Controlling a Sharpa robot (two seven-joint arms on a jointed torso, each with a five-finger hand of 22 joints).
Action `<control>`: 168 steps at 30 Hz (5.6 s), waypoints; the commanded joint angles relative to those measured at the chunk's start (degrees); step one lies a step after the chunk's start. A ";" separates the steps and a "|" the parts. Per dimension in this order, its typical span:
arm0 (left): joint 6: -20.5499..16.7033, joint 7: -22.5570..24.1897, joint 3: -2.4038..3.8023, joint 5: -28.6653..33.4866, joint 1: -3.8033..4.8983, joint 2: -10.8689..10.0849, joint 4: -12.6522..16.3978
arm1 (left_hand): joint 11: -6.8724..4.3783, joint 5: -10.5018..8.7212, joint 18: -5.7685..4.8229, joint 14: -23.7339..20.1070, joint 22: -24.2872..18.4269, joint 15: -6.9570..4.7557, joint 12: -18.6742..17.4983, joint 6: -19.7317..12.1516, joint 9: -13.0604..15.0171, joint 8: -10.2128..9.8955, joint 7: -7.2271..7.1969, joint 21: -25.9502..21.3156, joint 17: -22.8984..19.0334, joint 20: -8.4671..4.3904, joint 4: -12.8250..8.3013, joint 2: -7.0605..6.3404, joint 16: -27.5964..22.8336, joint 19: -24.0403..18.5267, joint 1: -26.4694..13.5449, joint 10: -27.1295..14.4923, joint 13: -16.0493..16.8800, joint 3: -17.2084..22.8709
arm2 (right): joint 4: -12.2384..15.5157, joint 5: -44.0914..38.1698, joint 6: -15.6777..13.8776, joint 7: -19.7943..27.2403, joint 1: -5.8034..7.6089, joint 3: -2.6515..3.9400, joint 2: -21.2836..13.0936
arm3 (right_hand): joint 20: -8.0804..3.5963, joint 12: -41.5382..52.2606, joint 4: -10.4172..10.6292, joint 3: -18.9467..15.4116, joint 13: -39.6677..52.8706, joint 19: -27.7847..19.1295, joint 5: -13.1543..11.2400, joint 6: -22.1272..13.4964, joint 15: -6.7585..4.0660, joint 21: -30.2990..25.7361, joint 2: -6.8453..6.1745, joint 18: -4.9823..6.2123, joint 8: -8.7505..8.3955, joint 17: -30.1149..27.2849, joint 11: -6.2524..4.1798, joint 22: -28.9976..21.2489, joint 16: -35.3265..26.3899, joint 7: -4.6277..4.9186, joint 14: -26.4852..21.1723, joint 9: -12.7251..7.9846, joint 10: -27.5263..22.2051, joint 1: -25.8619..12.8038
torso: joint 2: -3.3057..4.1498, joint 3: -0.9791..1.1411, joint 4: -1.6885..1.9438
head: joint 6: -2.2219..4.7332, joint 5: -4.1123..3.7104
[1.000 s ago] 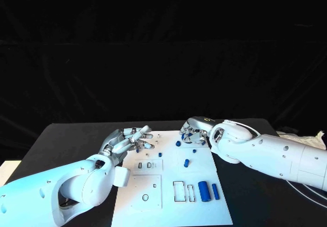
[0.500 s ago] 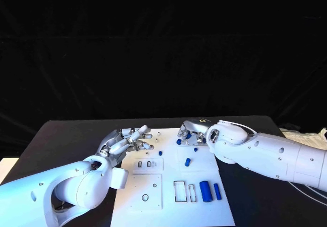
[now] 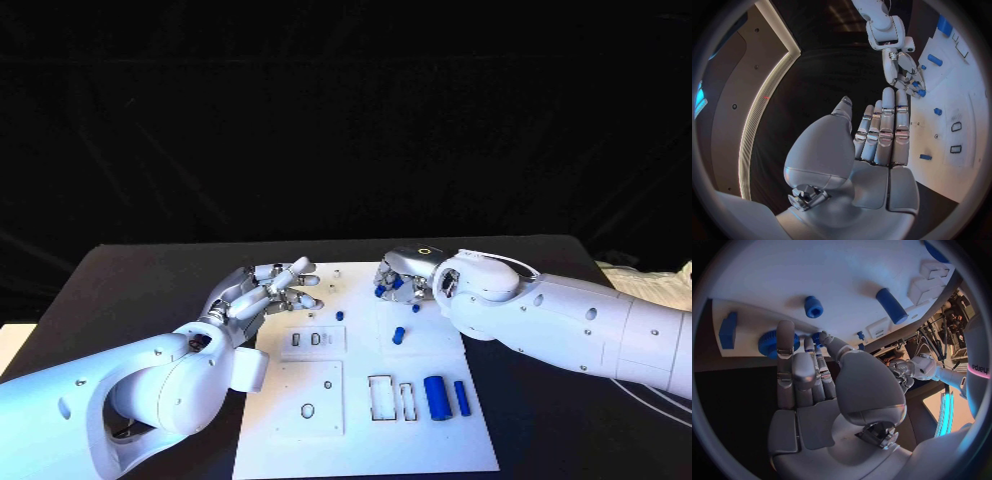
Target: Assemble the parts on the task board
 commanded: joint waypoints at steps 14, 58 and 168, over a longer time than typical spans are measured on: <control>0.89 -0.27 0.06 0.29 0.16 0.02 -0.31 | 0.15 0.13 0.41 -1.01 0.26 0.06 0.13 -0.25 -0.06 -0.41 0.50 0.50 0.62 0.07 0.03 0.79 1.05 0.14 -0.12 -0.61 0.10 -0.51 | 0.65 -3.27 -1.36 -3.19 0.23 0.02 0.25 | -0.03 0.02 2.15 1.08 0.06 -0.98 -1.25 0.93 0.13 1.79 -0.94 0.77 0.01 1.97 -0.43 1.01 2.21 -0.39 2.23 0.14 0.99 -0.18 | 0.63 -0.06 0.21 | -0.82 -0.09; 1.32 -0.37 0.05 1.42 0.18 -0.35 -1.69 | 0.59 0.11 0.28 -3.30 0.61 0.52 0.45 -1.21 -0.06 -0.73 0.93 0.61 1.76 0.38 -0.26 1.28 2.57 -1.06 -0.01 -1.93 0.09 -0.92 | -3.43 0.10 -12.83 -3.39 0.80 0.10 6.24 | -0.52 -0.13 7.31 4.89 0.18 0.30 -5.23 4.91 -1.10 9.92 -1.08 -0.31 1.30 5.53 -1.75 10.02 5.86 -1.71 2.06 1.31 5.07 0.59 | 1.17 -0.17 0.61 | -0.47 -0.17; 2.42 -1.29 0.02 2.00 0.27 -0.52 -3.13 | 0.60 0.15 0.29 -3.74 0.66 0.56 0.63 -1.25 -0.02 -0.68 0.91 0.58 1.91 0.45 -0.46 1.41 2.80 -1.36 0.21 -2.09 0.10 -0.92 | 4.09 15.49 -2.32 -13.26 2.31 1.99 -5.48 | 0.27 67.04 17.28 -14.76 63.20 7.28 6.49 -7.75 -0.45 27.06 -4.89 -3.67 3.14 26.43 -1.33 32.99 22.93 0.21 5.16 1.03 9.03 5.44 | 1.41 -0.20 -0.04 | -0.40 -0.54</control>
